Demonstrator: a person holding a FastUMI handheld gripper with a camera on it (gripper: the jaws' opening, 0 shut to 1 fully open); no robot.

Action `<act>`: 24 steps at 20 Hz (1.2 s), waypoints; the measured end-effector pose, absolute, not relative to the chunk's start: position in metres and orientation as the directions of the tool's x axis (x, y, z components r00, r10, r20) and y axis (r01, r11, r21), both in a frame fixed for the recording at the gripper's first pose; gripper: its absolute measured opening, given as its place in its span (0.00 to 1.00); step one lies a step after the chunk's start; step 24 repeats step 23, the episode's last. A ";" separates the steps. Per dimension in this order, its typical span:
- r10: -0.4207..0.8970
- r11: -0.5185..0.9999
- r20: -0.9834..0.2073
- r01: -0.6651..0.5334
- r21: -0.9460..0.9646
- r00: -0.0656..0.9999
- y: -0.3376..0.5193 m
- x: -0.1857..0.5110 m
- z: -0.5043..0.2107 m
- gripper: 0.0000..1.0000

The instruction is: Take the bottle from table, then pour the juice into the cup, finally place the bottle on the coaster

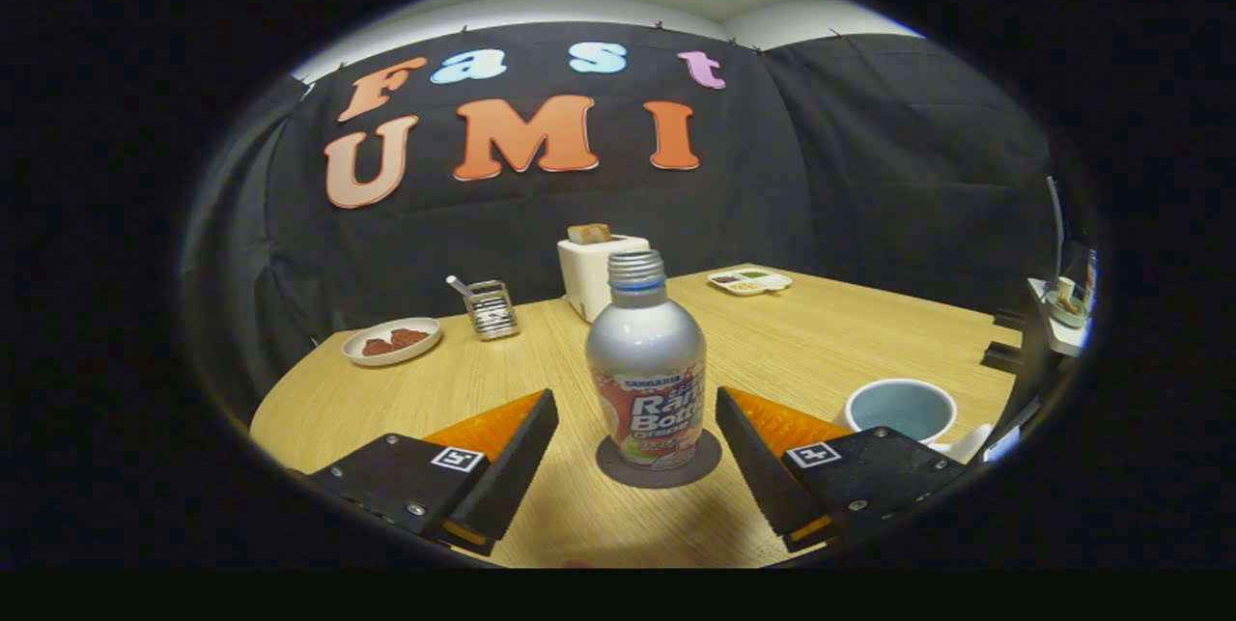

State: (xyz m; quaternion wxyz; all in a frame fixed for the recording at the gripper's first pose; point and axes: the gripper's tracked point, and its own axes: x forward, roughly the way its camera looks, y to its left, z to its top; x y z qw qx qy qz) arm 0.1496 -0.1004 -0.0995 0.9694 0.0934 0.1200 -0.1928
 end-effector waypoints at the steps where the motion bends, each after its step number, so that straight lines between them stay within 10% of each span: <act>1: -0.334 0.918 -0.245 0.373 0.133 0.910 -0.092 0.142 -0.089 0.98; 9: -0.085 0.987 -0.076 0.095 0.130 0.993 0.001 0.066 -0.034 0.97; 24: 0.076 0.987 0.038 -0.081 0.138 0.996 0.055 0.016 0.007 0.97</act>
